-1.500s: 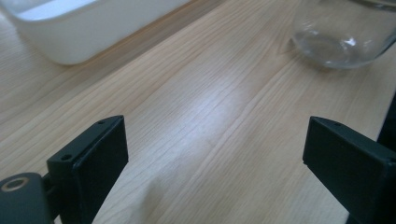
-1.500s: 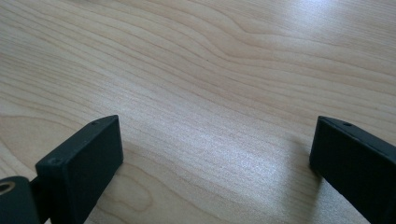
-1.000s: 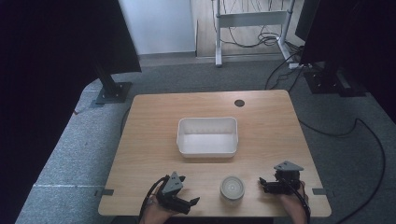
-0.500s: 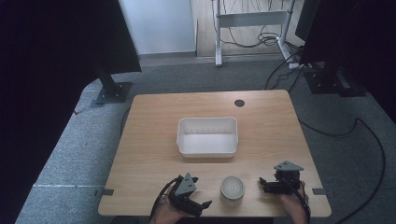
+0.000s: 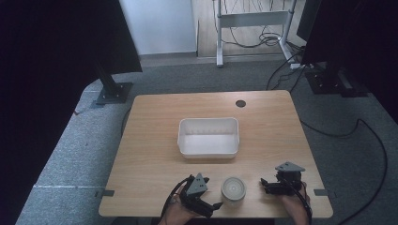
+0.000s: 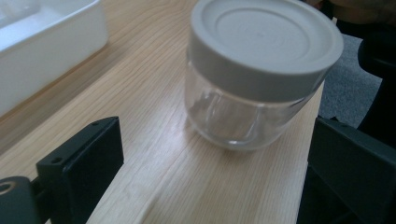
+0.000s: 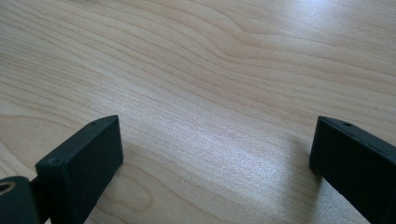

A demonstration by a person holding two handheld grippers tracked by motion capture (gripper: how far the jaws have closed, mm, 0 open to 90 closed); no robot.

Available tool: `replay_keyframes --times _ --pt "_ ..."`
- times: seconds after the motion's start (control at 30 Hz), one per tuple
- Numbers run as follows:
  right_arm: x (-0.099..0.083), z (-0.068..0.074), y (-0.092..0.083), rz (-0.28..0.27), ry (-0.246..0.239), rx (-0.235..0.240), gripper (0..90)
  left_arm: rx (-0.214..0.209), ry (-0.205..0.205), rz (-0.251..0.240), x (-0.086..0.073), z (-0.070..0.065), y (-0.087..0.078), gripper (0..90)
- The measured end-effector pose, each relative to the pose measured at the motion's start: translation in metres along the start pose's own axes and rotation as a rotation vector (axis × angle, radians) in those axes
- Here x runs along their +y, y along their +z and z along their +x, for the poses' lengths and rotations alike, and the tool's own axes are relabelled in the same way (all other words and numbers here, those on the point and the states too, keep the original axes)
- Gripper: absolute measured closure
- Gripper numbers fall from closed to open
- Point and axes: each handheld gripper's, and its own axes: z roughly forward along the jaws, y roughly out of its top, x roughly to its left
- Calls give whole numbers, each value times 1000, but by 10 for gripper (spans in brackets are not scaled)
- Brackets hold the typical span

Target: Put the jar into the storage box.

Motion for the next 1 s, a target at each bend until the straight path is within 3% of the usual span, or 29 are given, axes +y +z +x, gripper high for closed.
replay_keyframes --times 0.5,1.0 --pt "0 0 0 0 0 0 22 -34 19 -1 13 -10 26 31" --pt "0 0 0 0 0 0 22 -4 68 26 21 -20 49 52"
